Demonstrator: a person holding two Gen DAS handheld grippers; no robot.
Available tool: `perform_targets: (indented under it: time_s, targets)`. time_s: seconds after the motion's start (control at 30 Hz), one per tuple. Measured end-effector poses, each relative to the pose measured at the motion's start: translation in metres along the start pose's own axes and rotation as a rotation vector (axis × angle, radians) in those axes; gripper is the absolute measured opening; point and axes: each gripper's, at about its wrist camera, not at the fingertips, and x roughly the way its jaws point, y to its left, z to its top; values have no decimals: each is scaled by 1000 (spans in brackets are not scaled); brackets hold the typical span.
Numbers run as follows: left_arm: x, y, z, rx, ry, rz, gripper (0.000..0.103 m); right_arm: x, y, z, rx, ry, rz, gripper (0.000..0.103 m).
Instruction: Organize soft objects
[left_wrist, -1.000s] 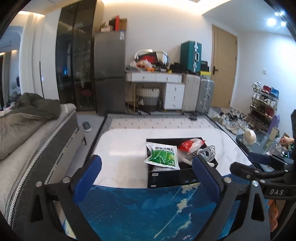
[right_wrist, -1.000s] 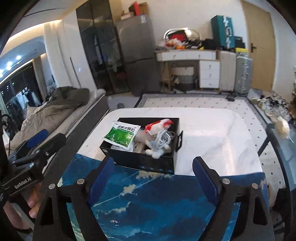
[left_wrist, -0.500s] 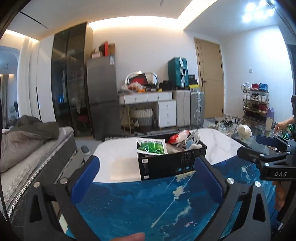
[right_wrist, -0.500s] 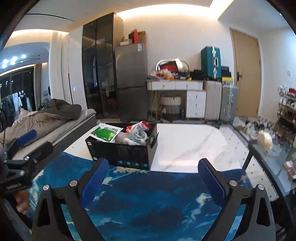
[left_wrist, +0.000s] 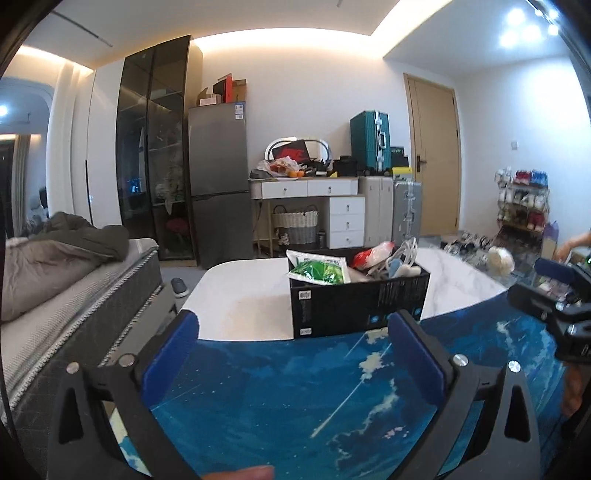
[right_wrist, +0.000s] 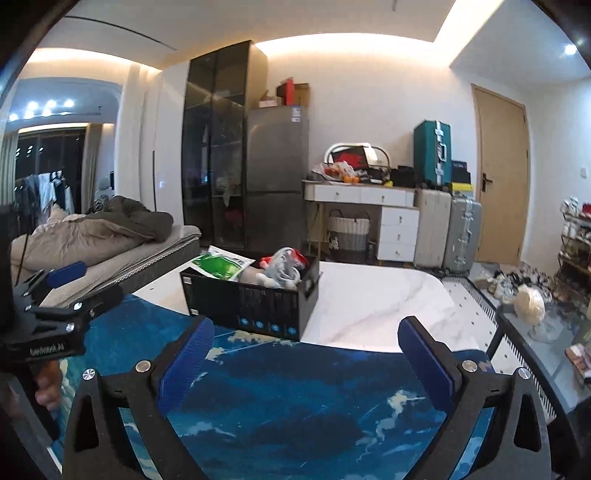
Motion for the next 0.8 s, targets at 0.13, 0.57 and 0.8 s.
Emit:
perform_targets:
  time_s: [0.13,0.57,0.8]
  targets:
    - [-3,3,0,-20,-14,22,103,-1,8,0,-37,-13,20,102]
    - [-4,1,-2,-12,-26,20,103,4,6,-1,-21,-2,15,102]
    - [-4,4,-3,-14,-29,20,103,2,6,-1,-15,-5,11,102]
